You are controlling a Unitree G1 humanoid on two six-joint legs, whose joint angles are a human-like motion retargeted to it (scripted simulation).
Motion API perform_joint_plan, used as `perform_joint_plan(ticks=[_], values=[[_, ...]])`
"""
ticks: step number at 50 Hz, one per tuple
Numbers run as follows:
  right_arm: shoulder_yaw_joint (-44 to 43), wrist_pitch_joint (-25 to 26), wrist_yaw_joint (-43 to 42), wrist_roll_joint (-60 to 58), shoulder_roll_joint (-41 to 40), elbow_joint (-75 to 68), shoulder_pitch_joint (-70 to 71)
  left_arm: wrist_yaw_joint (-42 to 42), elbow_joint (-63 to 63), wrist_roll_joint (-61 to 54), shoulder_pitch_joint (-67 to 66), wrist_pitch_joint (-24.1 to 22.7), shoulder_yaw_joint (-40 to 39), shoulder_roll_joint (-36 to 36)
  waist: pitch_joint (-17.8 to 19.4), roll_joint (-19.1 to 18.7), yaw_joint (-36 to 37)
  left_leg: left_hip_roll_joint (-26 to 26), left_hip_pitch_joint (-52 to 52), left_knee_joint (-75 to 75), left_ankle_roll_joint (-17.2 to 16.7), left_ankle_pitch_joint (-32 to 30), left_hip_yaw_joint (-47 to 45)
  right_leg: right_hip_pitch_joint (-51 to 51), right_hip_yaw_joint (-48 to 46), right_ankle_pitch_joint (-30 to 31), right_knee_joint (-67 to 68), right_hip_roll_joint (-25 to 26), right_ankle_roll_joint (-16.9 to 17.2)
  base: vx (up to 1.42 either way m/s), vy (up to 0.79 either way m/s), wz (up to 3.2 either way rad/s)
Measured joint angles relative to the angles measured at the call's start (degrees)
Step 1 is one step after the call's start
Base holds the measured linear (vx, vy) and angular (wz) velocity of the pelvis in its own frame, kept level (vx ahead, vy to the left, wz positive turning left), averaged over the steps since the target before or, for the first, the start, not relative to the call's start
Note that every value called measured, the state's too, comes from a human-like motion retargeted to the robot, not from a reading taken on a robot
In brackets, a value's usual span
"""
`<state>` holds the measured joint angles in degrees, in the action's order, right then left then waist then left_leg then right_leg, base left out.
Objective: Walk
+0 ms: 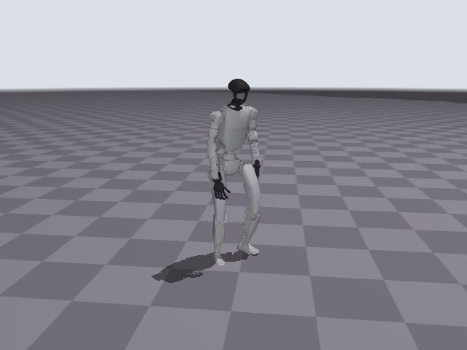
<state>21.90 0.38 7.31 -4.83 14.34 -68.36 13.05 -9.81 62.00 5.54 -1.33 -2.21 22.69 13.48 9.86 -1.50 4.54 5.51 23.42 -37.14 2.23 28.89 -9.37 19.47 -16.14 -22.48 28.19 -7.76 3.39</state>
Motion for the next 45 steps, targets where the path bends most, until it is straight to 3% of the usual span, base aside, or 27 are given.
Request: perform_joint_plan(ticks=[7,15,20,28,32,39,45], values=[[0.4,0.2,0.7,0.9,0.5,-0.5,-0.7,-0.4,0.3,0.5,1.0,0.3,-0.7,0.3,-1.4,-2.1,-1.4,4.3,-6.4,-7.7,1.0,3.5,-7.0,-1.0,-5.4,-0.5,0.8,-0.5,-1.3,-0.07,-0.04,0.73],[0.4,-0.1,0.7,2.9,2.4,-1.7,-0.4,0.4,0.2,-0.8,1.9,0.4,-1.0,0.6,-2.8,-3.6,-4.7,7.1,-15.5,-2.3,-0.6,1.4,-11.0,-1.5,-10.1,-0.7,3.0,-2.2,-2.5,-0.09,0.04,0.66],[-0.1,-0.5,0.3,4.4,3.2,-1.6,-0.1,1.0,0.6,-0.4,2.9,0.2,-0.3,0.3,-3.4,-3.1,-6.6,4.0,-18.7,6.5,-0.8,2.0,-11.0,0.1,-10.6,-0.9,6.6,-5.4,-2.5,-0.13,0.13,0.47],[-1.5,-0.6,-0.1,5.8,3.2,0.8,0.1,2.4,2.8,2.3,6.0,0.6,1.0,-0.3,-3.4,-0.7,-9.1,-3.0,-20.7,17.9,1.8,0.6,-9.7,4.1,-7.5,2.5,10.3,-10.6,-1.3,-0.16,0.19,0.37],[-1.9,-0.3,0.1,5.8,2.4,1.2,-0.5,3.1,4.1,3.7,7.0,1.0,1.8,-0.5,-2.9,0.9,-10.8,-5.9,-20.6,20.7,2.4,-1.6,-7.6,6.1,0.0,2.1,12.3,-9.8,1.3,-0.16,0.15,0.49],[-1.5,0.4,1.8,5.0,0.4,-1.6,-1.2,3.7,5.3,5.2,8.6,1.7,2.7,-0.3,-2.9,3.6,-11.2,-9.6,-20.8,24.6,3.6,-4.6,-5.1,4.9,5.2,-3.1,18.0,-8.9,0.8,-0.10,0.08,0.23],[-0.9,0.7,3.1,4.0,-1.0,-4.5,-1.3,3.7,5.5,5.9,9.2,1.6,3.0,0.0,-3.7,5.2,-10.0,-11.0,-21.4,26.7,4.1,-6.6,-4.4,-0.4,6.6,-4.0,14.5,-6.9,0.9,-0.03,0.01,0.02]])
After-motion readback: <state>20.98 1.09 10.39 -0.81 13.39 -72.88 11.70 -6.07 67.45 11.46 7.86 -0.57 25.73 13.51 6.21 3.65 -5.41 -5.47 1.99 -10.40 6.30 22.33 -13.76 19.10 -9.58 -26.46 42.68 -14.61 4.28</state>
